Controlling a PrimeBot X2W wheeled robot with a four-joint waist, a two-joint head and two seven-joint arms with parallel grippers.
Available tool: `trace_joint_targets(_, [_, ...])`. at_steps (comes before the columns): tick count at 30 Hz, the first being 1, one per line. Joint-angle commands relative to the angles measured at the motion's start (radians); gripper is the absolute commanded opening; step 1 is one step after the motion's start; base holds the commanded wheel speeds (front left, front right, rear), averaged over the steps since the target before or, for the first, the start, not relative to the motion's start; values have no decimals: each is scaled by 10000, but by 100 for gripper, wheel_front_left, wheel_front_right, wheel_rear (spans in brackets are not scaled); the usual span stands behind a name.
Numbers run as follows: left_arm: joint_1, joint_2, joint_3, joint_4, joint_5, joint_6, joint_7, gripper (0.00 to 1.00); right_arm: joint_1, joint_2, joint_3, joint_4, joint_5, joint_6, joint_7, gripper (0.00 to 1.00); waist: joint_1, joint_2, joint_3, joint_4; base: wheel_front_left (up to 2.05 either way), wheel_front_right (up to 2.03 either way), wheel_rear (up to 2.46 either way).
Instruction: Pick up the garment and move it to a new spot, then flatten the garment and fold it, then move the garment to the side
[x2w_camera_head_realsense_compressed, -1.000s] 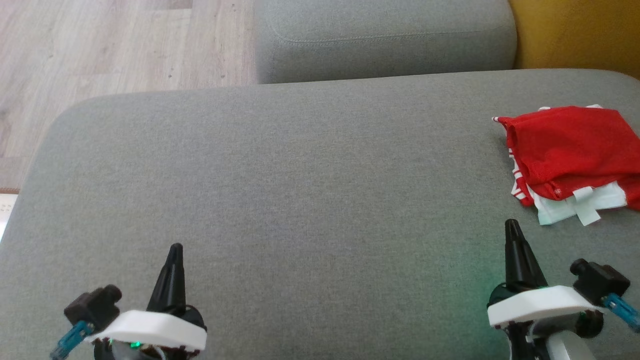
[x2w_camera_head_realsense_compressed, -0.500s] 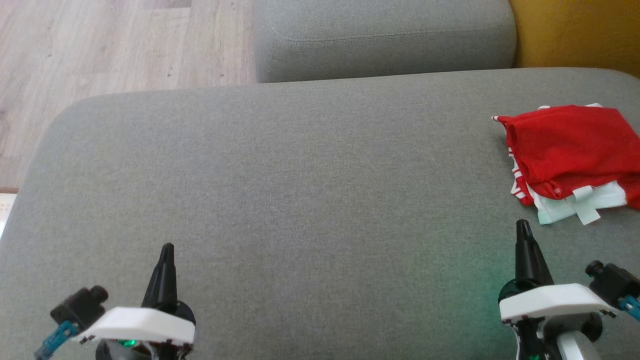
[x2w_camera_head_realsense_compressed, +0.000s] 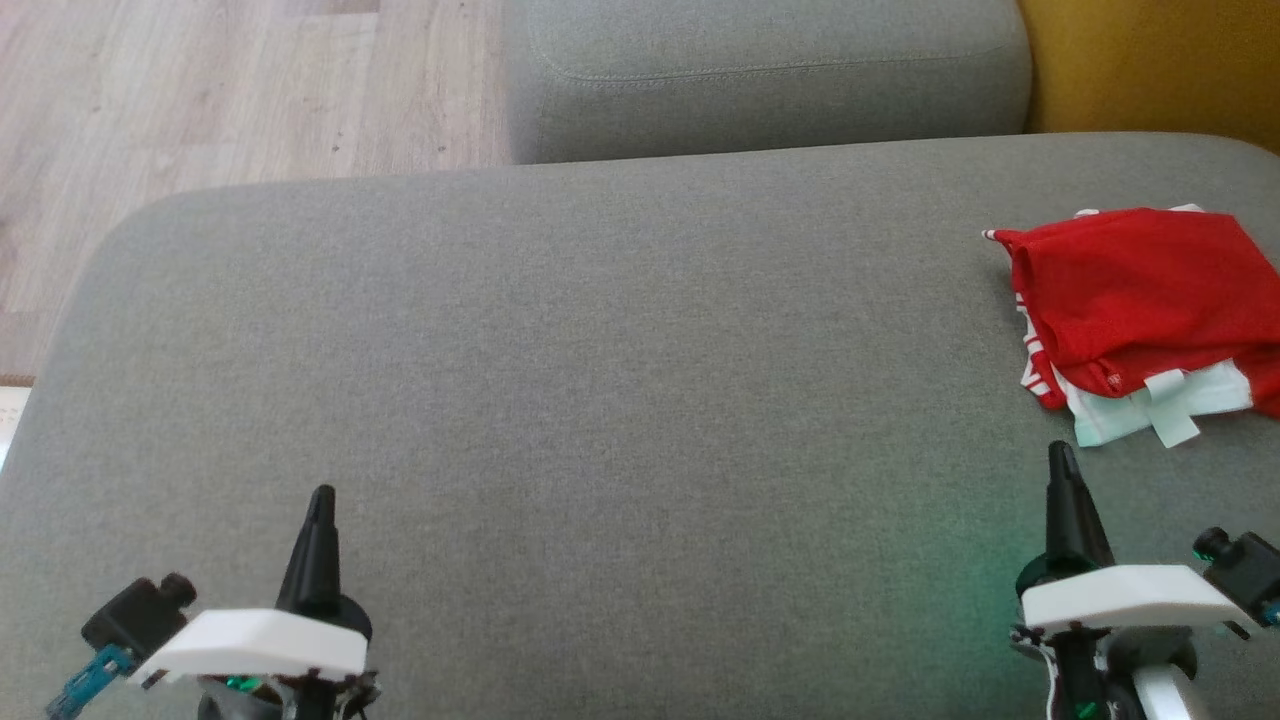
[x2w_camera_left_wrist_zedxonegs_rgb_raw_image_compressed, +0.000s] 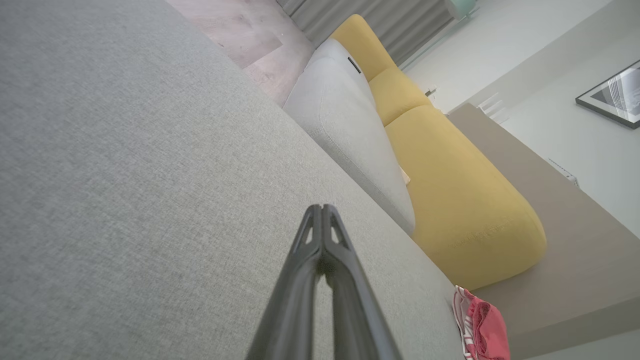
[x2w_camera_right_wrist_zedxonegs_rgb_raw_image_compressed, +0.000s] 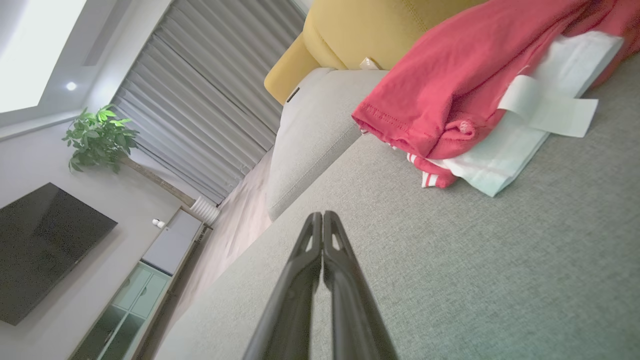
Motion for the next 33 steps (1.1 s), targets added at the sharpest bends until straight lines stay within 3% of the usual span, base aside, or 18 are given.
trace_joint_targets(1, [-655,82,274,-288,-256,-109,47,0,-617,-123,-5,-376,294,-4,83,0,0,0,2,-2,0,0,0])
trace_joint_targets(33, [-1061,96,891,-86,-3379,-242,985,0,-757,-138,-467,-478,3749,-6,1000,0,0,0,68,-46,0,0,0])
